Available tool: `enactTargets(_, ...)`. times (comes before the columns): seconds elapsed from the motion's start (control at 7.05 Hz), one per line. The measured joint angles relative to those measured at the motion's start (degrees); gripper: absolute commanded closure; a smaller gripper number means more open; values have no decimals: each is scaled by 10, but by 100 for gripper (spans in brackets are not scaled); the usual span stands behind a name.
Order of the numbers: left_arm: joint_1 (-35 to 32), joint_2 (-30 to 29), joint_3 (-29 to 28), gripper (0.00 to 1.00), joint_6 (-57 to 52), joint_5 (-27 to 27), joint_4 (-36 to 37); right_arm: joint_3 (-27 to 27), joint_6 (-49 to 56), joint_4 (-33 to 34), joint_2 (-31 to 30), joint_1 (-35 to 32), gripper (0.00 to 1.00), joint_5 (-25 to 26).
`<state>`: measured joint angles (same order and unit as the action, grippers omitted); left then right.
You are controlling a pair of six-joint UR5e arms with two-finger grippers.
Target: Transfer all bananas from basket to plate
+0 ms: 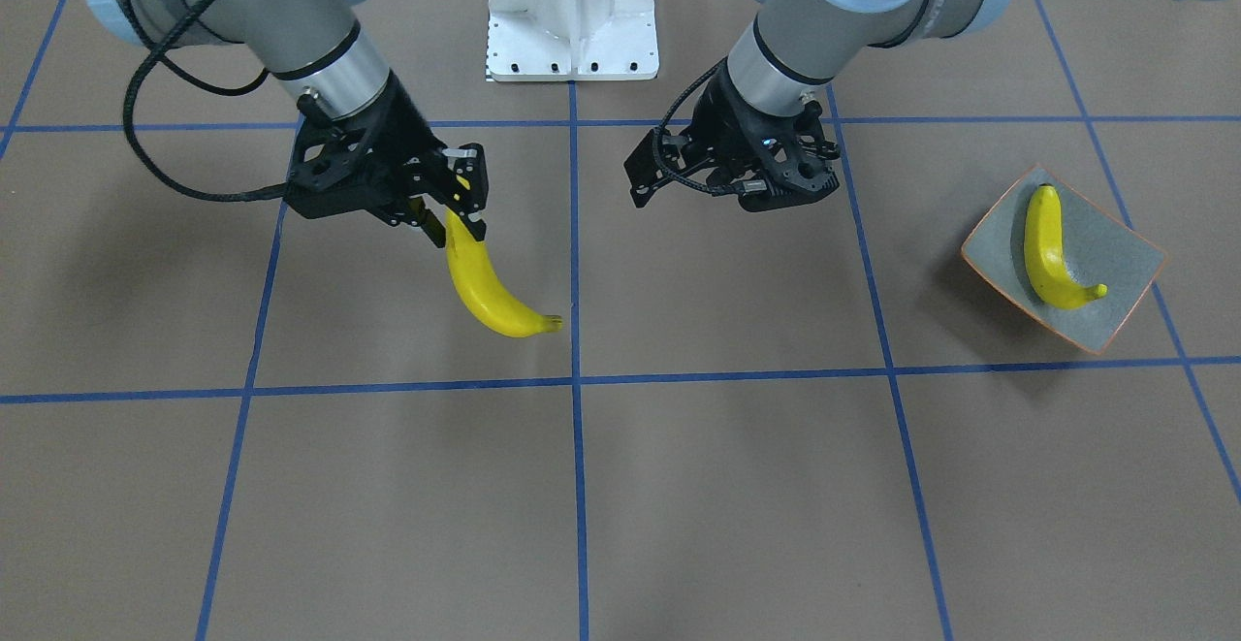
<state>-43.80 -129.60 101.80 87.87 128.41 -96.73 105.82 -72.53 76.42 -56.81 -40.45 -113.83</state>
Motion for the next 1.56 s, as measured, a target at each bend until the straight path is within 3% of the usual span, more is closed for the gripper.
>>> enactTargets(0.57,13,-53,-88,0,114,-3,-89,5,7,-18,13,39,100,58)
enactTargets(1.56,13,-80,-137,2,190,-7,-145,37,8,-16,10,101,100,161)
